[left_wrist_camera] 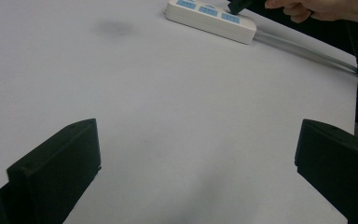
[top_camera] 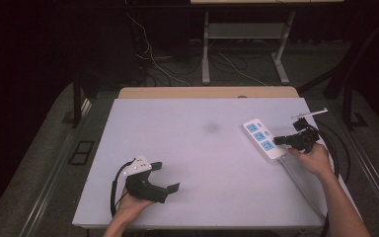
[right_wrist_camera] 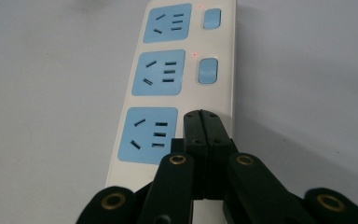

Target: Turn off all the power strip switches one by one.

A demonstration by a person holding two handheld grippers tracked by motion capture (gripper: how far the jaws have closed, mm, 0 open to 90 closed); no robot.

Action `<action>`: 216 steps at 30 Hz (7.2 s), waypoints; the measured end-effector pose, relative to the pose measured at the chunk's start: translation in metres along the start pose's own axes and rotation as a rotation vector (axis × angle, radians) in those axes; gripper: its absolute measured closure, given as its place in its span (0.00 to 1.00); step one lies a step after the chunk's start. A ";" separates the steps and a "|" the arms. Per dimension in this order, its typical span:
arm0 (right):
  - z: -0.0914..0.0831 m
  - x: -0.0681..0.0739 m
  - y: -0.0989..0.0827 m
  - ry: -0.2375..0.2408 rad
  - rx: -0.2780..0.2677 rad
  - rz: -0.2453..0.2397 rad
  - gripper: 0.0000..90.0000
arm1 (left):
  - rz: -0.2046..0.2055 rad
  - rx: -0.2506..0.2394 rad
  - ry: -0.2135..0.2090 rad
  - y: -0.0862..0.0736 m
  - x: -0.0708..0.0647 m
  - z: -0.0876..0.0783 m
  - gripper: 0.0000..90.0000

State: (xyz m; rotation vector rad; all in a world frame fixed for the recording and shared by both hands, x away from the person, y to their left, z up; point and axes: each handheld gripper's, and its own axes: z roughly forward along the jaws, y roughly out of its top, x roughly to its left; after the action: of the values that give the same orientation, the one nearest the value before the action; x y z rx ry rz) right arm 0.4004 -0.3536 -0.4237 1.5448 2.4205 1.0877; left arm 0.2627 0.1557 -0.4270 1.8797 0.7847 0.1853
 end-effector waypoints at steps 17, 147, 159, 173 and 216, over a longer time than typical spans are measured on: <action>0.000 0.015 0.007 -0.029 -0.010 -0.066 1.00 | -0.012 -0.017 0.008 0.000 0.003 -0.005 0.00; 0.027 -0.003 0.029 -0.018 -0.078 -0.037 1.00 | -0.016 -0.030 0.010 -0.001 0.008 -0.009 0.00; 0.024 0.001 0.033 -0.045 -0.071 -0.028 1.00 | -0.028 -0.030 0.001 -0.001 0.009 -0.007 0.00; 0.013 0.002 0.042 -0.007 -0.069 -0.036 1.00 | -0.031 -0.037 0.003 -0.001 0.008 -0.008 0.00; 0.053 0.000 0.079 -0.068 0.025 -0.067 1.00 | -0.037 -0.044 0.008 -0.001 0.011 -0.011 0.00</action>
State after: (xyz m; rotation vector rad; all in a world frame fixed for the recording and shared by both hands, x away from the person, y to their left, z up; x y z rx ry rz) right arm 0.4832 -0.3068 -0.4168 1.4710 2.4310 0.9813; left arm 0.2660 0.1711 -0.4256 1.8229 0.8144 0.1855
